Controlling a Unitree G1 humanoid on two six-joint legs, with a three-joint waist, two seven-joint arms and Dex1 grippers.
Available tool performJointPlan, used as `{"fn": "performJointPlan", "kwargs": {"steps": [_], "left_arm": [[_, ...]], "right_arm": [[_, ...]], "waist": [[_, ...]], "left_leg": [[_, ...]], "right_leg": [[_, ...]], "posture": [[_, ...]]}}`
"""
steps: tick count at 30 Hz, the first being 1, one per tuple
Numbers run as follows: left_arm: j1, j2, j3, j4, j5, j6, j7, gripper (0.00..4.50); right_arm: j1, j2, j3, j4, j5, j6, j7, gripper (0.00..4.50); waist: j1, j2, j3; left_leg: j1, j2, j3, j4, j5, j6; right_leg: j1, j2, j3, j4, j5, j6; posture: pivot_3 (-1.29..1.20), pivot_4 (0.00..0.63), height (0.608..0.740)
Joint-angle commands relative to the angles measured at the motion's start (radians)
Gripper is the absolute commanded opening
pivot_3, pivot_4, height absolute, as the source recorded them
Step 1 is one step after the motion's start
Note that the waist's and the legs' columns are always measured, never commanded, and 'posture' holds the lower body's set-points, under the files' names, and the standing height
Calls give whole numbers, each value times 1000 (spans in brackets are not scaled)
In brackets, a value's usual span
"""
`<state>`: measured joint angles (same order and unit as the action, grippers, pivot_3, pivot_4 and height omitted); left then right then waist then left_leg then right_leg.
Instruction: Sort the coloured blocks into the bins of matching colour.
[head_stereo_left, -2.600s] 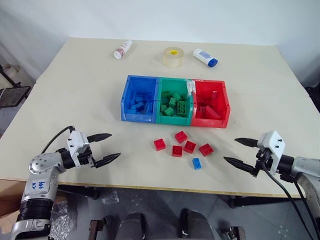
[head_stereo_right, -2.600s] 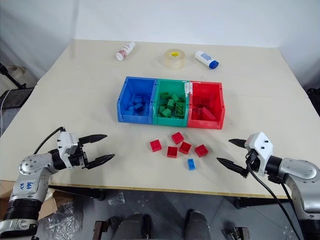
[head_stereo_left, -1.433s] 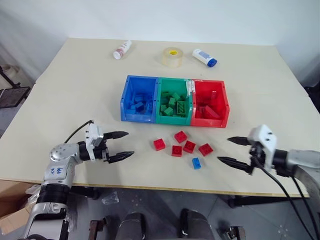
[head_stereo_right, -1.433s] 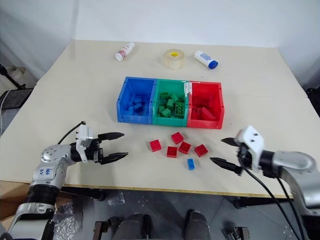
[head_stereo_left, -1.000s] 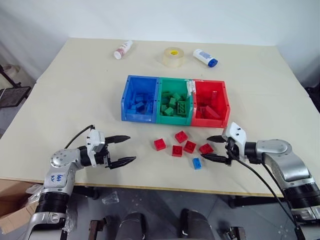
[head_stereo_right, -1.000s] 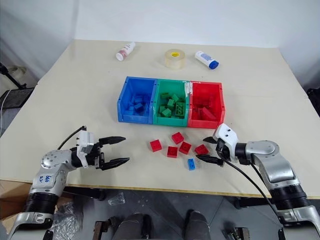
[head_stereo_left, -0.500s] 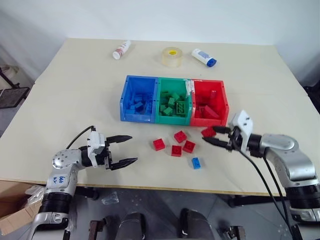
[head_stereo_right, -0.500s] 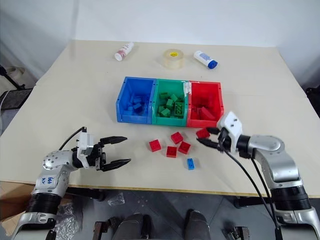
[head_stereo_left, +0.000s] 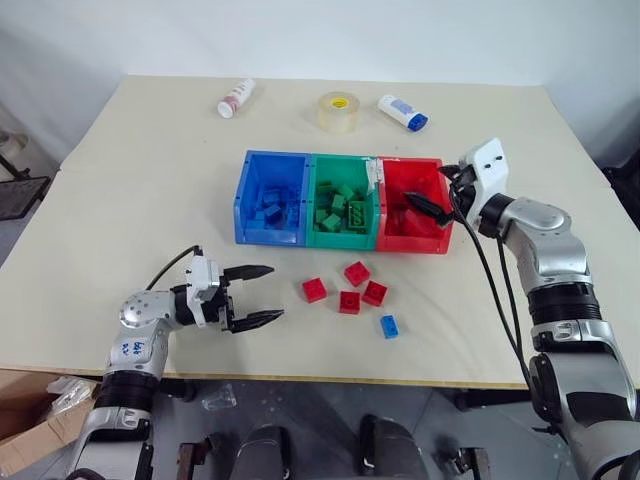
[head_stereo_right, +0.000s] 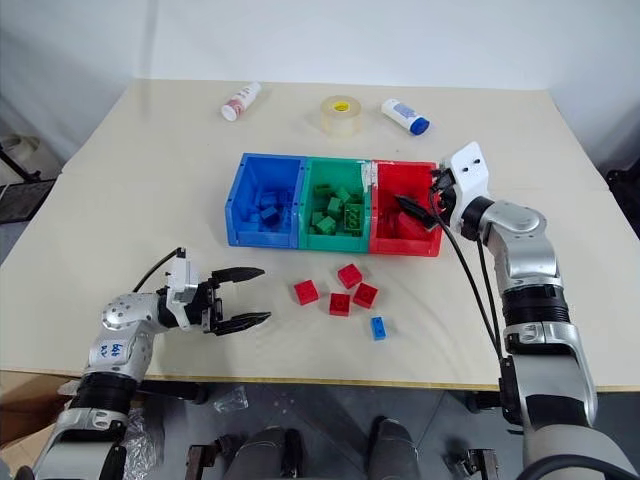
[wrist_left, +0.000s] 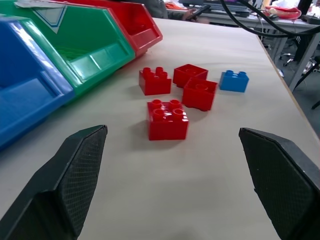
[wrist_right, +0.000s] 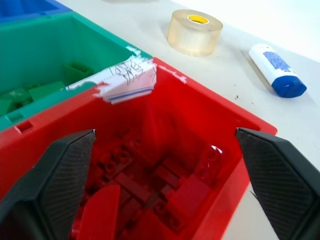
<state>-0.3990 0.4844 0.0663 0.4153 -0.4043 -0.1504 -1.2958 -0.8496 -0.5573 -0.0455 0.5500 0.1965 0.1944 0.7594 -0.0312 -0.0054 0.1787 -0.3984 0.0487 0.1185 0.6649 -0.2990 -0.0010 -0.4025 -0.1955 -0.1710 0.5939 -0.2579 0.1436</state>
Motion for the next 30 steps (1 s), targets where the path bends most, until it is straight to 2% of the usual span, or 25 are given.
{"fn": "performJointPlan", "kwargs": {"steps": [1,5,12,15,18,23,27,30], "left_arm": [[-23,-1,1,20,2,-23,-19,4500],[-43,-5,-4,51,4,-32,-32,4500],[-90,-11,-7,124,13,-53,-62,4500],[-102,-11,-5,147,16,-62,-74,4500],[-107,-11,-5,161,17,-68,-87,4500],[-107,-13,-5,164,17,-69,-96,4500],[-100,-16,-5,153,16,-68,-95,4500],[-82,-19,-5,125,12,-63,-88,4500]], "right_arm": [[45,-32,-27,-117,22,2,34,4476],[176,-91,-48,-317,80,91,103,4476],[575,-278,-186,-722,255,225,283,4476],[747,-353,-250,-825,266,226,342,4476],[855,-396,-306,-888,276,247,355,4476],[877,-407,-310,-941,301,291,339,4476],[810,-385,-196,-984,307,354,306,4476],[746,-341,-64,-1005,291,398,269,4476]], "waist": [[0,0,0],[5,0,0],[11,0,0],[13,0,0],[6,0,0],[5,0,0],[7,-1,0],[7,-1,0]], "left_leg": [[0,0,0,0,0,0],[0,0,0,1,0,0],[-2,0,-1,2,0,1],[-1,0,-1,2,-1,1],[-1,0,-1,2,-1,1],[0,0,-1,3,-1,1],[-1,0,-1,3,-1,1],[-1,0,-2,3,-1,1]], "right_leg": [[0,0,0,0,0,0],[0,0,0,0,0,0],[0,0,0,0,0,0],[0,0,0,0,0,0],[0,0,1,0,0,0],[0,0,1,0,0,0],[0,0,2,0,0,0],[0,0,1,0,0,0]], "posture": [[0,150,740],[0,150,740],[0,150,740],[0,150,740],[0,150,740],[0,150,740],[0,150,740],[0,150,740]]}}
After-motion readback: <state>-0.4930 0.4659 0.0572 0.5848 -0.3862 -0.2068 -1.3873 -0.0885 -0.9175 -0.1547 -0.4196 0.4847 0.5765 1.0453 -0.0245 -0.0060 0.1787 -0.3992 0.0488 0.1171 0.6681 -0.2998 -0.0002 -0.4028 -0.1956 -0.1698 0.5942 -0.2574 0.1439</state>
